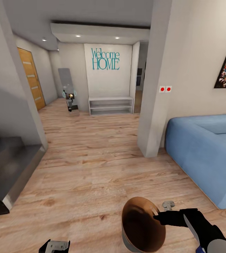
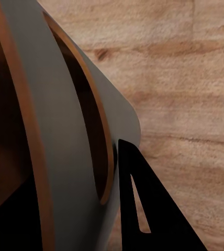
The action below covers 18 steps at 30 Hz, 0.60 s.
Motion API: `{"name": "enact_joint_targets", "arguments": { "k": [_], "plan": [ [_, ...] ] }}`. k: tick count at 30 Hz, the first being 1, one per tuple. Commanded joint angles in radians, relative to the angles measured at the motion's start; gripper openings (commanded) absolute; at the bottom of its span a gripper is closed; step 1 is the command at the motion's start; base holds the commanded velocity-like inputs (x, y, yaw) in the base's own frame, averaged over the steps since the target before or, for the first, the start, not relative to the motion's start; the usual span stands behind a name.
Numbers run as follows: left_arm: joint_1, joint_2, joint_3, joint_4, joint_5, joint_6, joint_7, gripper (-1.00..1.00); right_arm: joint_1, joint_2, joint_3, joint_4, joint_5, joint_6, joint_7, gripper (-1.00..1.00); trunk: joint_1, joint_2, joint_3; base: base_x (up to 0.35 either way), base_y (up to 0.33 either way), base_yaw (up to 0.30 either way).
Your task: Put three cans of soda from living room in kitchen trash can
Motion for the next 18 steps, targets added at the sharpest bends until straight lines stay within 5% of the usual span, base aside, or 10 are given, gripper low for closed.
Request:
{"name": "enact_joint_targets", "arguments": {
  "k": [1, 18],
  "plan": [
    [0.000, 0.000, 0.000, 0.000, 0.000, 0.000, 0.000, 1.00, 0.000, 0.000, -0.002, -0.001, -0.013, 0.005, 0.002, -1.00, -0.004, 0.007, 0.003, 0.000, 0.000, 0.000],
    [-0.001, 0.000, 0.000, 0.000, -0.002, 0.001, 0.000, 1.00, 0.000, 0.000, -0.003, -0.001, -0.013, 0.003, 0.003, -1.00, -0.069, 0.126, 0.057, 0.000, 0.000, 0.000]
  ]
}}
